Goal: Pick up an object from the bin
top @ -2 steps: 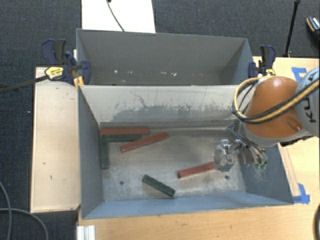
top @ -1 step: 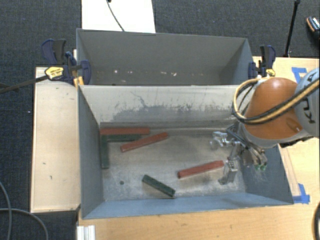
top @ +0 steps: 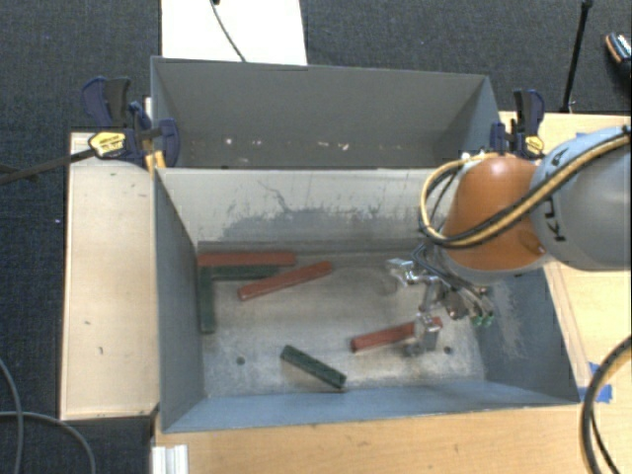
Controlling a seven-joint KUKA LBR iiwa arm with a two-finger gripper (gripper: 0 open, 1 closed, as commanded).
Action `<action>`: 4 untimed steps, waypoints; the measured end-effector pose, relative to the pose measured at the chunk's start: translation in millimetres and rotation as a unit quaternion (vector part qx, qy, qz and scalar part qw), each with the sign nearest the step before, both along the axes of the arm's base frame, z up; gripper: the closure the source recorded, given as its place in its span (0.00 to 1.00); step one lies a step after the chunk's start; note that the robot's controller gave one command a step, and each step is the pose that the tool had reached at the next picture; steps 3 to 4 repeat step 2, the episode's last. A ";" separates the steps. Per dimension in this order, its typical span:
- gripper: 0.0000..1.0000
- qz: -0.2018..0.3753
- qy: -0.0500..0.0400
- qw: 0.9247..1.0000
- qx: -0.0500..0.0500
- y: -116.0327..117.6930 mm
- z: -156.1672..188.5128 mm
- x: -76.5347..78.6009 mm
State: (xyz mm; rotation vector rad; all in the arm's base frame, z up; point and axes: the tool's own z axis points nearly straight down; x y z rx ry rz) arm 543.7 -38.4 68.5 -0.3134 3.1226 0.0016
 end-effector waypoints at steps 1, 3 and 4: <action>1.00 -0.001 -0.001 1.000 0.000 -0.8 2.1 0.4; 1.00 0.046 -0.004 0.999 -0.002 -30.2 154.6 -4.9; 1.00 0.046 -0.004 0.999 -0.002 -30.2 154.6 -4.9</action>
Offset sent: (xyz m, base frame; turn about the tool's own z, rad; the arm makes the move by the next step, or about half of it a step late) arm 0.0000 0.0000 0.0000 0.0000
